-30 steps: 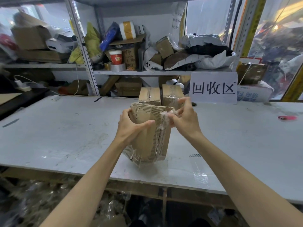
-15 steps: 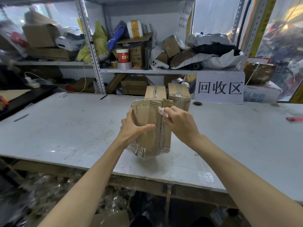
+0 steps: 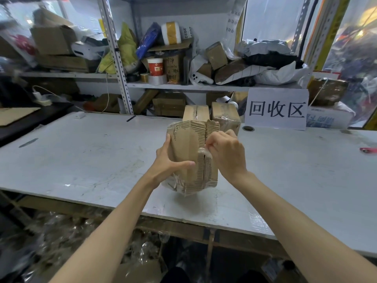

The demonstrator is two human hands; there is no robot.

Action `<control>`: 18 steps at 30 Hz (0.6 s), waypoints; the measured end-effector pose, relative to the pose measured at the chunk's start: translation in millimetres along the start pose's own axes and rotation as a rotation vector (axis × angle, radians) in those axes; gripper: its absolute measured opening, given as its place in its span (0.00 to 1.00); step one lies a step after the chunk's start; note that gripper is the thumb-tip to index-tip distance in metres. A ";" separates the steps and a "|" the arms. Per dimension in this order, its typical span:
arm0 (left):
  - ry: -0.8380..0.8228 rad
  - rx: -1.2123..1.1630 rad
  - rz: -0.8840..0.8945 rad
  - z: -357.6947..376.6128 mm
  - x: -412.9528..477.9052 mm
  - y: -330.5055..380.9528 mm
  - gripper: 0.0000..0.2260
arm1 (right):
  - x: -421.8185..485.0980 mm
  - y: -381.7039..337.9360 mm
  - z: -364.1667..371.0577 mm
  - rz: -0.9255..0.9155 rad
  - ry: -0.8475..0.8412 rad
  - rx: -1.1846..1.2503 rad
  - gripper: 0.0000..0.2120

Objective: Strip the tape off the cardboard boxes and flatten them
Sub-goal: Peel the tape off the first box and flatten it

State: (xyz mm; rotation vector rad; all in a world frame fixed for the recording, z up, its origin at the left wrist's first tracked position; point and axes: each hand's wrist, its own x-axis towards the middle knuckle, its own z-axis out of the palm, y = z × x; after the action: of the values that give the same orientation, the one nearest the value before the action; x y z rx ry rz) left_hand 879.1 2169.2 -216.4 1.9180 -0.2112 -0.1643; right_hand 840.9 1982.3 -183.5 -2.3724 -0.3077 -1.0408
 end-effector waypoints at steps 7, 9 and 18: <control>0.061 -0.037 -0.029 -2.1 1.2 -3.6 0.56 | -0.8 7.0 -6.0 -0.046 -0.175 0.177 0.13; 0.023 -0.019 -0.013 -4.5 -0.4 -2.6 0.57 | -0.9 7.9 -3.2 -0.049 -0.233 0.140 0.15; 0.133 -0.145 -0.022 -2.6 -1.0 -6.7 0.54 | -4.0 7.3 -2.7 -0.157 -0.404 -0.005 0.02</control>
State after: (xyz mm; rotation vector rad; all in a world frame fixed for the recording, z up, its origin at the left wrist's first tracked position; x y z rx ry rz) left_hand 879.1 2174.2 -221.8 1.7799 -0.0870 -0.0645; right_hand 839.4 1974.7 -187.6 -2.5844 -0.6465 -0.6162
